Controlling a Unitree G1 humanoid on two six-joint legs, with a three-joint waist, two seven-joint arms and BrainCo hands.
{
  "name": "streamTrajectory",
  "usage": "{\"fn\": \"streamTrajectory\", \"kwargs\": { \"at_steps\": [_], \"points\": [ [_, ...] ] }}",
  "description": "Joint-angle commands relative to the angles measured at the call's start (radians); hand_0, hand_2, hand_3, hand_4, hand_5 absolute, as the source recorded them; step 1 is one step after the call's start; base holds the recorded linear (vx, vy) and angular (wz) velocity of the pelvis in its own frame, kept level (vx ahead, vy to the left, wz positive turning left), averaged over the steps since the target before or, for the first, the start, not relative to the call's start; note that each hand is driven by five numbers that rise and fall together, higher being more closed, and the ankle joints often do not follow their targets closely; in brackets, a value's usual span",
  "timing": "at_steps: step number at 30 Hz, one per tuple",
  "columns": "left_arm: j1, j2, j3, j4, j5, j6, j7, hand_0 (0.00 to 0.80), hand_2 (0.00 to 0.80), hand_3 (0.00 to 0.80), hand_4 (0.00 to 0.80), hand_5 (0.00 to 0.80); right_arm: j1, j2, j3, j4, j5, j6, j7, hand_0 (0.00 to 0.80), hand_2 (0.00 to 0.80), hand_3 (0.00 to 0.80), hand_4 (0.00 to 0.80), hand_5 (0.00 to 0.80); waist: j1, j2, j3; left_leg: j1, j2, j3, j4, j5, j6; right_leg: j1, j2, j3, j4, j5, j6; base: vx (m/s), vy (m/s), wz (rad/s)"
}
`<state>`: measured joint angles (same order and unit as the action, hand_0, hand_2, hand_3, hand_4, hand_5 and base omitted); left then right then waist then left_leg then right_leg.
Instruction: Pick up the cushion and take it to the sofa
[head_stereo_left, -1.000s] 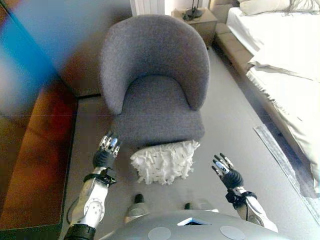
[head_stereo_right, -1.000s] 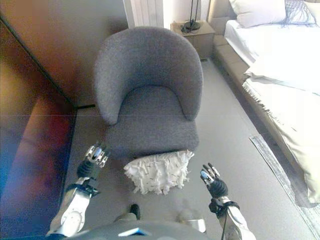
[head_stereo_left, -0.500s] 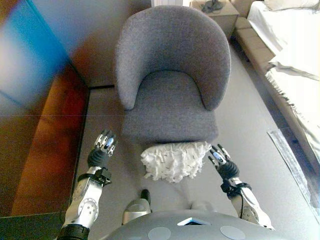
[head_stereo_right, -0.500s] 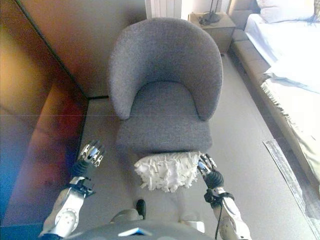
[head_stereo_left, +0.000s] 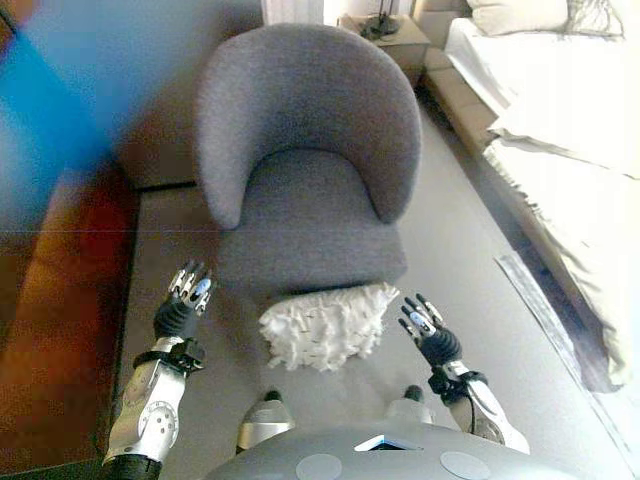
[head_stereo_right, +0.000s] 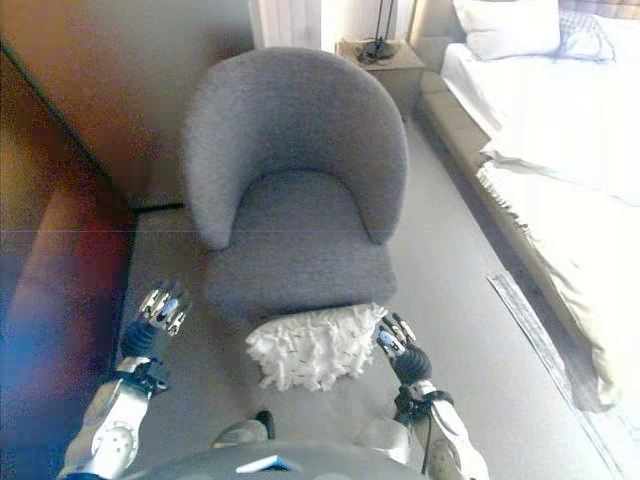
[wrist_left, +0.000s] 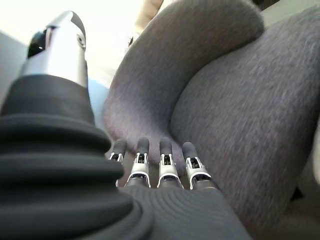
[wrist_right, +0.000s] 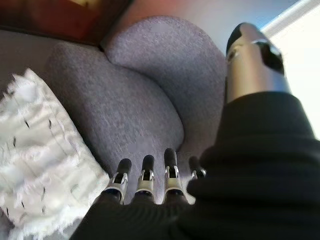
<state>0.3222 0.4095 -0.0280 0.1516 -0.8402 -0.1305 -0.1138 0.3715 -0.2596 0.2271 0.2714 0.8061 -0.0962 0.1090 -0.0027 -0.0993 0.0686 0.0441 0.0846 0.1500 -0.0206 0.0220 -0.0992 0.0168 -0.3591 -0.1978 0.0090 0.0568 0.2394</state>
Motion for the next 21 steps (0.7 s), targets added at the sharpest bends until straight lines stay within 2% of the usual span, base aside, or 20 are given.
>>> {"fn": "streamTrajectory", "kwargs": {
  "at_steps": [1, 3, 5, 7, 8, 10, 14, 17, 19, 21],
  "points": [
    [-0.011, 0.027, 0.029, -0.077, -0.016, -0.023, -0.033, 0.000, 0.000, 0.000, 0.000, 0.000, -0.035, -0.020, -0.028, -0.082, 0.002, -0.030, 0.006, 0.000, 0.000, 0.000, 0.000, 0.000, 0.002, 0.007, 0.029, 0.025, -0.066, 0.025, 0.135, -0.206, 0.103, -0.156, -0.003, 0.023, -0.052, 0.211, -0.002, 0.396, -0.248, 0.40],
    [-0.015, 0.017, 0.010, -0.074, -0.007, -0.026, -0.023, 0.000, 0.000, 0.000, 0.000, 0.000, -0.025, -0.026, -0.026, -0.077, 0.006, -0.021, 0.023, 0.000, 0.000, 0.000, 0.000, 0.000, -0.010, 0.000, 0.027, 0.060, -0.059, 0.022, 0.133, -0.221, 0.102, -0.177, 0.024, 0.028, -0.022, 0.192, -0.009, 0.373, -0.267, -0.06],
    [-0.030, 0.009, -0.012, -0.072, -0.008, -0.024, -0.008, 0.000, 0.000, 0.000, 0.000, 0.000, -0.014, -0.028, -0.025, -0.071, 0.001, -0.016, 0.014, 0.000, 0.000, 0.000, 0.000, 0.000, -0.030, 0.000, 0.027, 0.068, -0.044, 0.004, 0.158, -0.238, 0.104, -0.177, 0.054, 0.086, 0.012, 0.149, -0.018, 0.360, -0.294, 0.01],
    [-0.035, -0.006, -0.015, -0.075, -0.045, -0.006, 0.012, 0.000, 0.000, 0.000, 0.000, 0.000, -0.014, -0.039, -0.023, -0.077, -0.022, -0.003, -0.014, 0.000, 0.000, 0.000, 0.000, 0.000, -0.040, 0.004, 0.031, 0.093, -0.015, -0.003, 0.193, -0.244, 0.093, -0.185, 0.067, 0.094, 0.078, 0.108, -0.029, 0.328, -0.269, 0.19],
    [-0.035, -0.009, -0.013, -0.078, -0.076, -0.003, 0.016, 0.000, 0.000, 0.000, 0.000, 0.000, -0.013, -0.052, -0.020, -0.088, -0.027, -0.002, -0.021, 0.000, 0.000, 0.000, 0.000, 0.000, -0.045, 0.010, 0.033, 0.097, 0.009, -0.005, 0.217, -0.217, 0.079, -0.185, 0.084, 0.102, 0.101, 0.079, -0.040, 0.287, -0.275, 0.22],
    [-0.038, -0.015, -0.022, -0.082, -0.073, -0.012, 0.039, 0.000, 0.000, 0.000, 0.000, 0.000, -0.016, -0.083, -0.015, -0.095, -0.008, -0.003, -0.033, 0.000, 0.000, 0.000, 0.000, 0.000, -0.046, 0.016, 0.040, 0.069, 0.071, -0.013, 0.315, -0.098, 0.044, -0.163, 0.121, 0.098, 0.113, 0.036, -0.071, 0.244, -0.292, 0.20],
    [-0.043, -0.033, -0.035, -0.086, -0.076, -0.008, 0.060, 0.000, 0.000, 0.000, 0.000, 0.000, -0.023, -0.113, -0.030, -0.076, -0.035, -0.029, -0.003, 0.000, 0.000, 0.000, 0.000, 0.000, -0.038, 0.019, 0.055, -0.029, 0.104, -0.011, 0.461, -0.027, 0.024, -0.106, 0.134, 0.053, 0.100, -0.001, -0.116, 0.152, -0.172, 0.44],
    [-0.025, -0.049, -0.043, -0.082, -0.064, -0.016, 0.049, 0.000, 0.000, 0.000, 0.000, 0.000, -0.010, -0.120, -0.047, -0.090, -0.041, -0.030, 0.006, 0.000, 0.000, 0.000, 0.000, 0.000, -0.041, 0.038, 0.055, -0.021, 0.118, 0.008, 0.361, -0.012, 0.015, -0.089, 0.124, 0.029, 0.119, -0.031, -0.117, 0.098, 0.091, 0.40],
    [-0.017, -0.054, -0.045, -0.087, -0.067, -0.023, 0.050, 0.000, 0.000, 0.000, 0.000, 0.000, 0.004, -0.118, -0.059, -0.100, -0.037, -0.024, 0.021, 0.000, 0.000, 0.000, 0.000, 0.000, -0.040, 0.056, 0.053, 0.000, 0.122, 0.008, 0.232, 0.014, 0.005, -0.076, 0.124, 0.015, 0.132, -0.050, -0.112, 0.107, 0.187, 0.08],
    [-0.017, -0.053, -0.050, -0.093, -0.069, -0.018, 0.047, 0.000, 0.000, 0.000, 0.000, 0.000, 0.009, -0.116, -0.062, -0.102, -0.024, -0.033, 0.018, 0.000, 0.000, 0.000, 0.000, 0.000, -0.027, 0.069, 0.052, 0.011, 0.115, -0.011, 0.079, 0.029, -0.009, -0.053, 0.118, -0.003, 0.127, -0.057, -0.097, 0.121, 0.207, 0.42]
  ]
}}
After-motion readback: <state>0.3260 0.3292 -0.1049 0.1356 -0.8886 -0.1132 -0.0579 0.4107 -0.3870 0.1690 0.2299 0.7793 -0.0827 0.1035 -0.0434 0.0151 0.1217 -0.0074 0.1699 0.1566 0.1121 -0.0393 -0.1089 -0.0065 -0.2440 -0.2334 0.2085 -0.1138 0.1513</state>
